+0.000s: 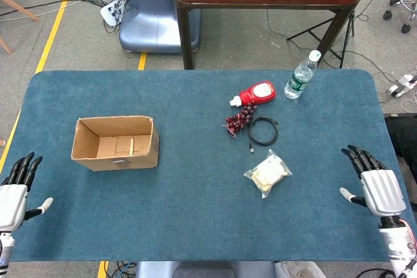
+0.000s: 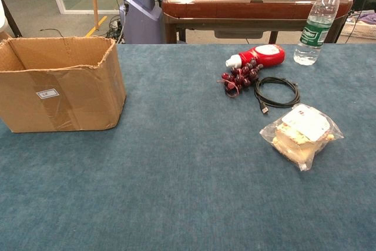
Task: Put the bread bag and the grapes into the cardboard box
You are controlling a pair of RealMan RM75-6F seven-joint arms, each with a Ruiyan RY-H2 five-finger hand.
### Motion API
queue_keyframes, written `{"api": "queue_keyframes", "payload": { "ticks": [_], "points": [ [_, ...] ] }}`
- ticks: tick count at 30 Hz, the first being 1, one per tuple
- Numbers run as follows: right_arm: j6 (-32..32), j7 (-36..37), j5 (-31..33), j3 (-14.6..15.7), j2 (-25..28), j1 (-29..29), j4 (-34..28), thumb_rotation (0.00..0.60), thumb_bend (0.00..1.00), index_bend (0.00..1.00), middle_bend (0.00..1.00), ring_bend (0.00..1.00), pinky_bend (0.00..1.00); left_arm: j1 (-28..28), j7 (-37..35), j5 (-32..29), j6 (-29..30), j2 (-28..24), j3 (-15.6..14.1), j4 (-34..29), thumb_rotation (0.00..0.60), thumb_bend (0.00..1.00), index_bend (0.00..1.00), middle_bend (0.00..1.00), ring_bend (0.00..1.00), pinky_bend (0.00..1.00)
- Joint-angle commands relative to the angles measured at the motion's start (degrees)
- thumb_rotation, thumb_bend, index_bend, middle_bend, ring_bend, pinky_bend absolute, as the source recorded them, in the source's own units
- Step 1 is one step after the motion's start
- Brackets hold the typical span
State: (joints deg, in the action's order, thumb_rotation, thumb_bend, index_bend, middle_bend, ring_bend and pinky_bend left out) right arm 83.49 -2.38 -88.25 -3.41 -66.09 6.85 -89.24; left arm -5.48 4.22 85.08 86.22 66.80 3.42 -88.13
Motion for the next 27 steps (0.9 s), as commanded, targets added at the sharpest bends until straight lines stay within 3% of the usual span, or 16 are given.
{"api": "queue_keyframes", "payload": {
  "ticks": [1,7,13,20,27],
  "points": [
    [-0.11,-0.19,-0.03,0.13,-0.02,0.02,-0.01,0.600,0.00,0.15,0.13,0.15,0.39,0.03,-0.34,-0.23,-0.10,0.04,0.04,-0.02,0.600,0.15,0.01,0.00,0.04,0.33],
    [0.19,0.37,0.00,-0.08,0.92,0.02,-0.82,0.600,0.00,0.15,0.13,0.15,0.39,-0.58,-2.25,-0.98,-1.23,0.09,0.56,0.22,0.600,0.15,0.05,0.00,0.06,0.33],
    [2.09,0.92,-0.92,0.03,1.69,-0.75,-1.63,0.600,0.00,0.15,0.13,0.15,0.39,-1.88,-7.81,-2.95,-2.26,1.06,2.93,2.51,0.600,0.14,0.05,0.00,0.06,0.33],
    [3.75,1.11,-2.20,0.20,2.63,-1.32,-2.81,0.600,0.00,0.15,0.13,0.15,0.39,-4.97,-16.72,-8.39,-10.16,-0.20,5.75,3.14,0.600,0.05,0.05,0.00,0.07,0.30],
    [7.43,0.16,-4.96,1.02,3.81,-3.03,-4.74,0.600,0.00,0.15,0.14,0.15,0.39,-7.67,-19.63,-12.10,-17.35,-1.08,6.57,3.31,0.600,0.02,0.08,0.02,0.10,0.30]
  ]
}}
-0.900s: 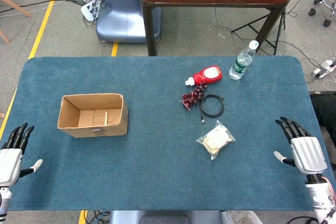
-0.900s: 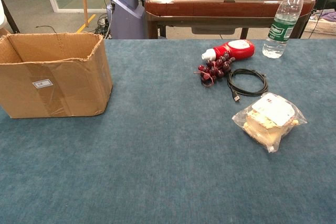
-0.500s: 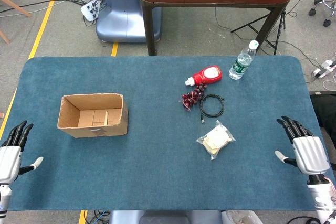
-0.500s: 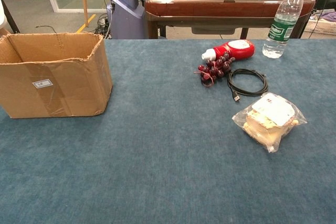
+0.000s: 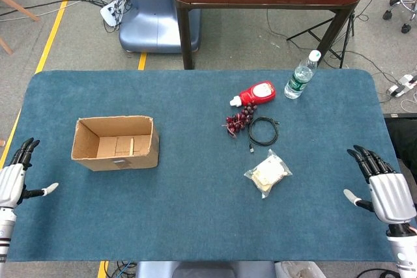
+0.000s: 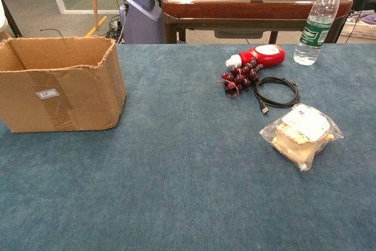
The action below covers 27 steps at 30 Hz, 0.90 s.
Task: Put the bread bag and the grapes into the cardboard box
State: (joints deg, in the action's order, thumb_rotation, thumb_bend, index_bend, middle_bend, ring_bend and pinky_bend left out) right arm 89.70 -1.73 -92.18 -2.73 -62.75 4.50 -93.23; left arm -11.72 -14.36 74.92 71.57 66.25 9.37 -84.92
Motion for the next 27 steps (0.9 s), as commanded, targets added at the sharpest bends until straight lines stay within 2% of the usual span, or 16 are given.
{"api": "queue_keyframes", "payload": {
  "ticks": [1,8,16,27],
  "points": [
    [1.75,-0.58,-1.45,0.40,0.58,-0.87,-0.95,0.600,0.00,0.15,0.14,0.15,0.39,-1.73,-1.24,-2.55,-3.57,-0.65,0.76,-0.05,0.600,0.02,0.09,0.03,0.10,0.30],
    [3.23,-0.18,-2.66,0.54,1.06,-1.51,-1.31,0.600,0.00,0.15,0.15,0.15,0.39,-4.23,-2.18,-6.71,-10.40,-2.02,1.46,-1.06,0.600,0.00,0.14,0.09,0.14,0.30],
    [3.19,0.04,-2.90,0.53,1.21,-1.60,-1.38,0.600,0.00,0.15,0.15,0.15,0.39,-7.03,-0.17,-9.54,-15.01,-1.19,1.73,0.04,0.600,0.00,0.15,0.10,0.15,0.30],
    [2.92,-0.14,-2.93,0.47,1.14,-1.63,-1.37,0.600,0.00,0.15,0.15,0.15,0.39,-10.65,-1.40,-9.24,-20.01,-0.43,1.96,-1.01,0.600,0.00,0.15,0.10,0.15,0.30]
  ]
}}
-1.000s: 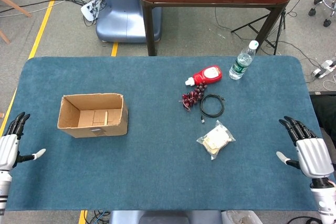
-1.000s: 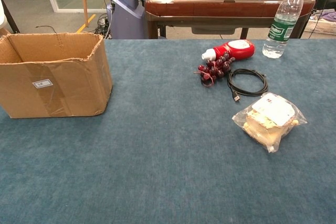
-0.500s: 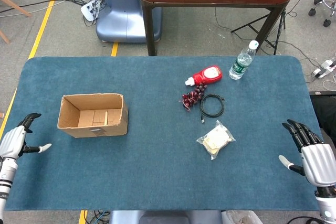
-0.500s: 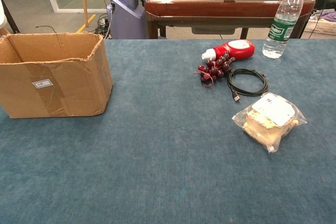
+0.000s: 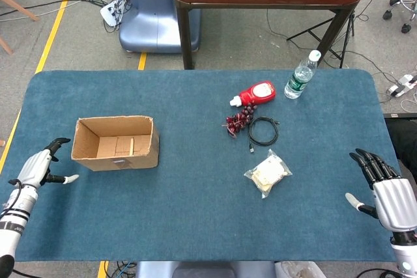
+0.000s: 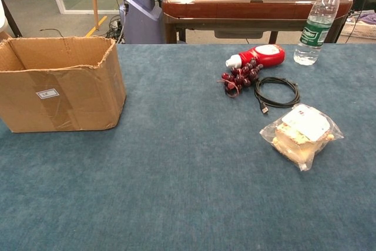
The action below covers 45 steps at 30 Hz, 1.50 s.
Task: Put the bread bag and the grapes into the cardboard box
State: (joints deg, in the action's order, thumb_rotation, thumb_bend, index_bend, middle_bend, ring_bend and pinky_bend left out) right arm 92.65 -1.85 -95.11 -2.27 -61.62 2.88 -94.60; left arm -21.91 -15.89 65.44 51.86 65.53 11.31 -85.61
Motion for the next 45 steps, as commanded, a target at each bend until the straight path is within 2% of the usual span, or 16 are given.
{"api": "queue_keyframes", "payload": {
  "ticks": [1,17,45],
  "points": [
    [-0.05,-0.02,-0.02,0.02,0.00,-0.01,0.00,0.600,0.00,0.15,0.15,0.15,0.39,-0.72,0.22,0.32,-0.46,0.39,0.03,-0.56,0.600,0.00,0.15,0.10,0.15,0.30],
    [-0.17,0.12,-0.62,0.14,0.05,0.01,0.12,0.600,0.00,0.15,0.15,0.15,0.39,-5.85,7.70,-0.53,-2.32,2.51,-0.32,-5.73,0.600,0.00,0.16,0.11,0.15,0.30],
    [1.96,0.48,0.15,-0.39,1.90,-1.53,-1.49,0.600,0.00,0.19,0.17,0.15,0.39,-17.73,22.53,-9.43,-5.75,9.95,0.16,-9.31,0.600,0.00,0.17,0.12,0.15,0.30]
  ]
}}
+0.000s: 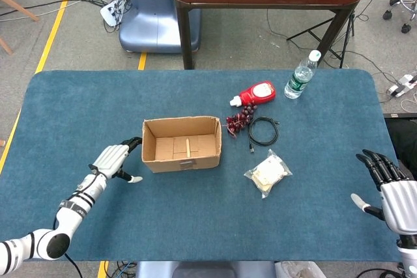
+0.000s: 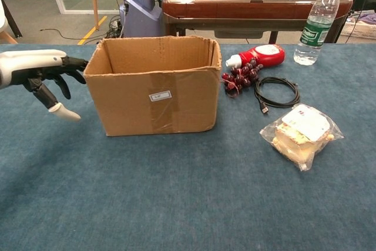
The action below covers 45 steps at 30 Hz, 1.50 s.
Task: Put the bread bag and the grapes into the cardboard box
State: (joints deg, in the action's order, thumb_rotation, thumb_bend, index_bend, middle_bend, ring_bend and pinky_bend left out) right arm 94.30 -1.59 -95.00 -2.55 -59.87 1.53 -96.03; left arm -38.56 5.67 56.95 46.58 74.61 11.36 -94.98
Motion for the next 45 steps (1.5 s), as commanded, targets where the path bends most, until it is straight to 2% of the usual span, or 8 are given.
{"api": "queue_keyframes", "payload": {
  "ticks": [1,14,32,38,45],
  "points": [
    [0.49,0.33,0.06,-0.17,0.22,-0.26,-0.08,0.600,0.00,0.19,0.17,0.15,0.39,-1.53,1.43,-1.33,-0.61,1.20,0.11,0.13,0.600,0.00,0.17,0.12,0.15,0.30],
    [2.17,1.32,0.44,-0.76,1.13,-1.24,-0.55,0.600,0.00,0.19,0.17,0.15,0.39,-6.71,6.97,-6.45,-0.75,4.19,-0.19,-0.47,0.600,0.00,0.17,0.12,0.15,0.30],
    [1.94,1.98,0.71,-1.01,1.73,-1.45,-0.69,0.600,0.00,0.20,0.17,0.15,0.39,-11.28,11.93,-10.21,1.12,6.19,-1.07,-2.50,0.600,0.00,0.17,0.12,0.15,0.30],
    [1.22,2.09,1.16,-1.11,1.79,-1.24,-0.66,0.600,0.00,0.20,0.17,0.15,0.39,-8.35,13.74,-9.55,7.19,1.95,-3.15,-5.74,0.600,0.00,0.16,0.12,0.14,0.30],
    [-0.50,0.08,1.64,-1.06,0.98,-0.60,-0.71,0.600,0.00,0.20,0.18,0.15,0.39,-0.95,17.24,-1.48,20.27,-3.76,-7.92,-10.94,0.600,0.00,0.14,0.12,0.13,0.30]
  ]
}}
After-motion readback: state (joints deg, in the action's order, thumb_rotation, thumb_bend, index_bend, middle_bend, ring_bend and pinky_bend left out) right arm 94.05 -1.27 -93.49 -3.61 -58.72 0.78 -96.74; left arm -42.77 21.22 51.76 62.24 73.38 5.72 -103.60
